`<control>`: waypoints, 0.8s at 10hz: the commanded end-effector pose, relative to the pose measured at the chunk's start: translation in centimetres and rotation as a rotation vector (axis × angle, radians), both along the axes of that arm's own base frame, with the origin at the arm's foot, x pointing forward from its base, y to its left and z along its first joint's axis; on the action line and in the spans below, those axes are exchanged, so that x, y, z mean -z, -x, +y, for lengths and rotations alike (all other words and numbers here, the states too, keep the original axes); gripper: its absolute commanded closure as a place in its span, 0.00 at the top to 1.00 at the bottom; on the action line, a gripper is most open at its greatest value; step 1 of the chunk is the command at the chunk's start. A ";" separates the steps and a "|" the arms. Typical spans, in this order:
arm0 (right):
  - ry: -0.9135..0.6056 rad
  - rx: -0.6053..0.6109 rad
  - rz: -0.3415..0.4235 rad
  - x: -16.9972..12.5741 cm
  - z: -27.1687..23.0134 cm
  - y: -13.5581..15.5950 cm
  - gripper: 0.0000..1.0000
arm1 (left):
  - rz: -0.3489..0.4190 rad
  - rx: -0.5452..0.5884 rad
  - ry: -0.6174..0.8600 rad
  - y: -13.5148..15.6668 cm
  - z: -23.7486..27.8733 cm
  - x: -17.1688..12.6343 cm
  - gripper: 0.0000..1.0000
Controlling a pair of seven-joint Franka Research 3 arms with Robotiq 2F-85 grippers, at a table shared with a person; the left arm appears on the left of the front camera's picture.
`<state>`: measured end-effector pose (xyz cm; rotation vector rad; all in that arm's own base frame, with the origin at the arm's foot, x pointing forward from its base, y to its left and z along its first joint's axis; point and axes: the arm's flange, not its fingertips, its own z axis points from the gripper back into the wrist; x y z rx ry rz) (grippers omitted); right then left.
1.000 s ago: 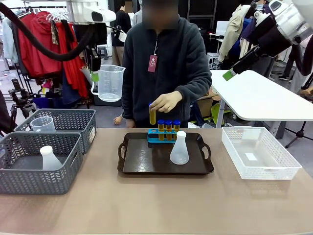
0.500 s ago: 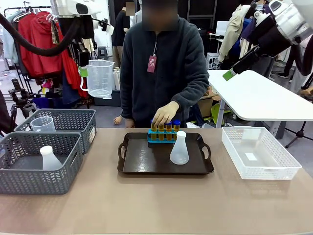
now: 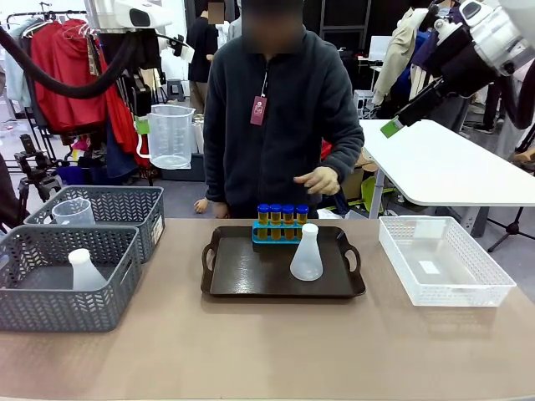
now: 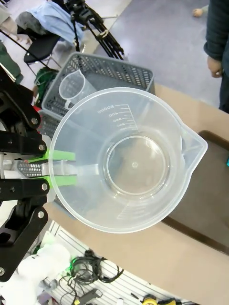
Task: Prepare the laboratory tools.
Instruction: Pick up one Large Measuring Cup and place it on the Handle tray.
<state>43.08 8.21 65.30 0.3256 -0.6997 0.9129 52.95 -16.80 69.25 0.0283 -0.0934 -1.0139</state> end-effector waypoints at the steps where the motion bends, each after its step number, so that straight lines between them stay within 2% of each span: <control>1: -0.008 -0.004 -0.001 -0.1 -0.1 0.0 1.00 | -0.007 -0.001 0.001 0.1 0.1 -0.3 0.00; 6: -0.008 -0.004 -0.001 -0.1 -0.1 0.0 1.00 | 0.000 0.000 0.000 0.0 0.0 0.0 0.00; 7: -0.008 -0.004 -0.001 -0.1 -0.1 0.0 1.00 | -0.026 0.031 -0.019 -0.5 -1.6 0.7 0.00; 8: -0.008 -0.004 -0.001 -0.1 -0.1 0.0 1.00 | 0.007 0.090 -0.034 -1.7 -3.3 1.9 0.00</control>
